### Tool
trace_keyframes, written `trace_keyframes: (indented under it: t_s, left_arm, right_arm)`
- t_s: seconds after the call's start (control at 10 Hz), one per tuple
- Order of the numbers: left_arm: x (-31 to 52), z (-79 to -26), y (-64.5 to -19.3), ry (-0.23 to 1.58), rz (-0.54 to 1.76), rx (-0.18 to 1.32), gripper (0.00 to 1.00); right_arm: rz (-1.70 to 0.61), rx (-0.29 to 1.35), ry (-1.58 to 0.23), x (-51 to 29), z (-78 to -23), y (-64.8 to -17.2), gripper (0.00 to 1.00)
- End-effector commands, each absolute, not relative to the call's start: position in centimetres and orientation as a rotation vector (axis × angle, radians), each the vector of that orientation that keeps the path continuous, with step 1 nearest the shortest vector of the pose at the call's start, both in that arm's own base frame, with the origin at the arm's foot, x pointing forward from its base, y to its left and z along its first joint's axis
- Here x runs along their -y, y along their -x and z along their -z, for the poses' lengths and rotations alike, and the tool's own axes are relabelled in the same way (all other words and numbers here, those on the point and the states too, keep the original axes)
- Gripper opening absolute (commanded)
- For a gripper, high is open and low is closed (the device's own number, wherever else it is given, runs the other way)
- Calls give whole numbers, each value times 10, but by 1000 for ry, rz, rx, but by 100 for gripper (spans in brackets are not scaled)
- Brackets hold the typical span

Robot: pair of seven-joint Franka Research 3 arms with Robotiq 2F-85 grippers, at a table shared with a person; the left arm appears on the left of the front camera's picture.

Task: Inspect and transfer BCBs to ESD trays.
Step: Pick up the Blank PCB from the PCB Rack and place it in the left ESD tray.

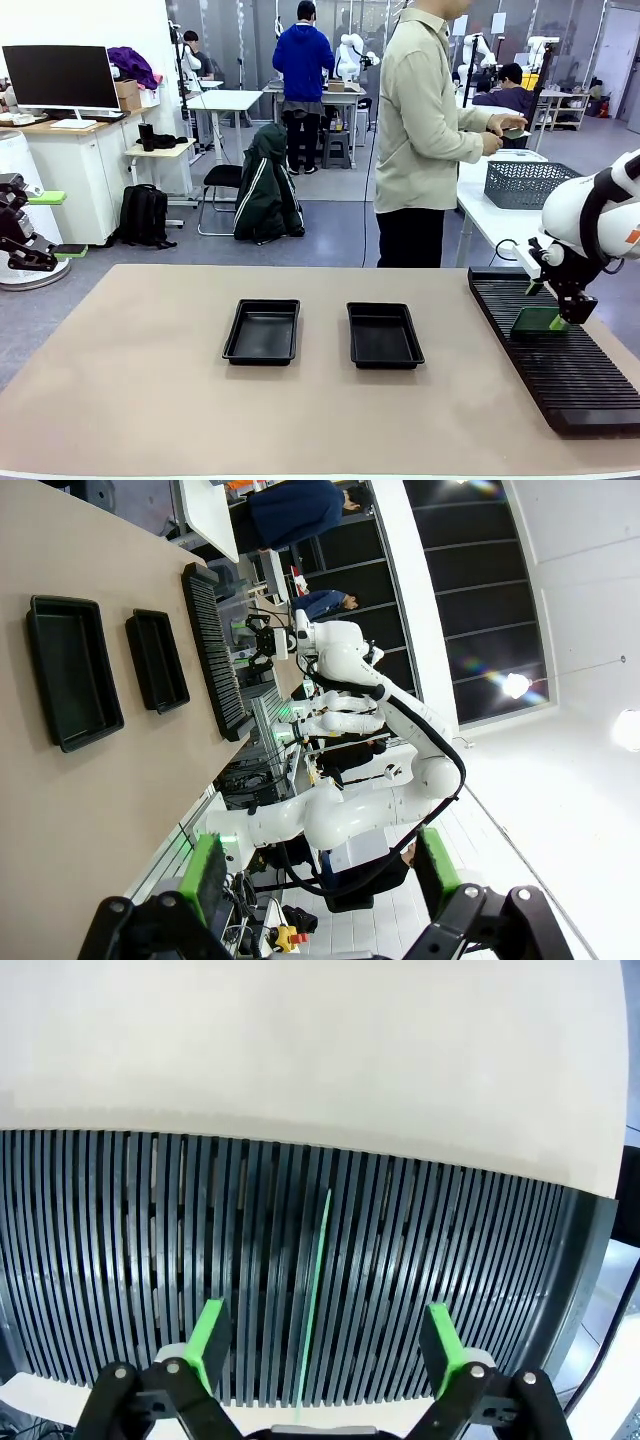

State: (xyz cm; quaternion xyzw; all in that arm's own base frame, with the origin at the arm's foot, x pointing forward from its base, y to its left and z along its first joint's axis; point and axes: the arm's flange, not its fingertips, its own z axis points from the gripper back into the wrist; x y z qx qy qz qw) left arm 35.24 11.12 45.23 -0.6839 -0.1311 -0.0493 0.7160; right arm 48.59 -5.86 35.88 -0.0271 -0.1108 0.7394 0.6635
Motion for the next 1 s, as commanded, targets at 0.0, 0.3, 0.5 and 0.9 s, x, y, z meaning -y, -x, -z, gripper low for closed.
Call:
trace_keyframes:
  t_s: [0.0,0.3,0.5,0.9]
  left_arm:
    - [-112,-452,-352,1518,106,293,100]
    - [-112,-452,-352,1518,106,293,100]
    - [-112,-452,-352,1518,106,293,100]
    - [-112,-452,-352,1518,106,293,100]
  right_arm:
    - [-1671,259,111,61,-353,-479,100]
    - [-1630,260,153,59,-355,-480,100]
    - [-1633,258,154,60,-355,-480,100]
    - [-1649,222,149,60,-357,-480,28]
